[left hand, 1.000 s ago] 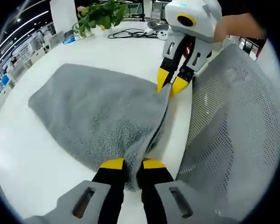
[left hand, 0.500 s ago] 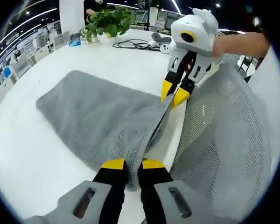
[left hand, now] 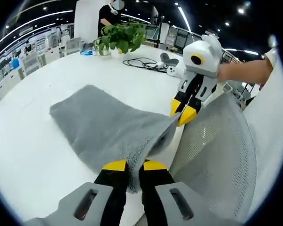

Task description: Fold the towel on the table until its edges align and the towel forms a compact rectangular stack.

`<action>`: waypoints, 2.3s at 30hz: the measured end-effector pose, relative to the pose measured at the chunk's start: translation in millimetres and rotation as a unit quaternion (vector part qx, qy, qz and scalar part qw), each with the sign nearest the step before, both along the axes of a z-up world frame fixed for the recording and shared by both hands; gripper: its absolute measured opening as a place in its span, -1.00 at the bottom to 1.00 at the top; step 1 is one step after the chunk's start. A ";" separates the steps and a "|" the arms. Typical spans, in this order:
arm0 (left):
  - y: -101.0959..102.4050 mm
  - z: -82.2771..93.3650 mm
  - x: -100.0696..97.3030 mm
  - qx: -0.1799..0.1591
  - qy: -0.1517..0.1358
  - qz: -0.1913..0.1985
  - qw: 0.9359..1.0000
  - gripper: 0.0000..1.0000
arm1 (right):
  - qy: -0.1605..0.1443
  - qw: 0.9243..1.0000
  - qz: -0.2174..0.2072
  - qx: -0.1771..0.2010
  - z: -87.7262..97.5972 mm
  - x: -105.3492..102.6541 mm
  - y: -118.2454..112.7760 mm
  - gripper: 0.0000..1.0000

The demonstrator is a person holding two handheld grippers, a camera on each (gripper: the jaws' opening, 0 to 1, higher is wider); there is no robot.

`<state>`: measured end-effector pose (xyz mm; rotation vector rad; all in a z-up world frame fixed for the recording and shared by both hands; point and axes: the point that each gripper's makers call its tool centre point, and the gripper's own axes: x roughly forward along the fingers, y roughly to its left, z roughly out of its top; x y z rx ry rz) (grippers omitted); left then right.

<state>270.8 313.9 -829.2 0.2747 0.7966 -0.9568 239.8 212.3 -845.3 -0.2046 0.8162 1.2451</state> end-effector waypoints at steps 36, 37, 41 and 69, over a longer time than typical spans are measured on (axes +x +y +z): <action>-11.3 81.6 21.6 -0.126 -0.077 0.036 0.988 -0.82 | 0.091 0.984 -0.040 0.149 87.9 15.0 -6.7 -0.88; -12.3 81.6 23.6 -0.127 -0.072 0.038 0.989 -0.82 | 0.082 0.985 -0.044 0.147 88.6 20.0 -6.2 -0.88; -11.7 85.7 40.9 -0.128 -0.081 0.052 0.987 -0.82 | 0.062 0.985 -0.067 0.148 94.1 38.8 -5.9 -0.89; -15.8 65.7 122.8 -0.103 -0.080 0.106 0.986 -0.79 | -0.155 0.980 -0.114 0.046 80.6 149.3 -17.3 -0.87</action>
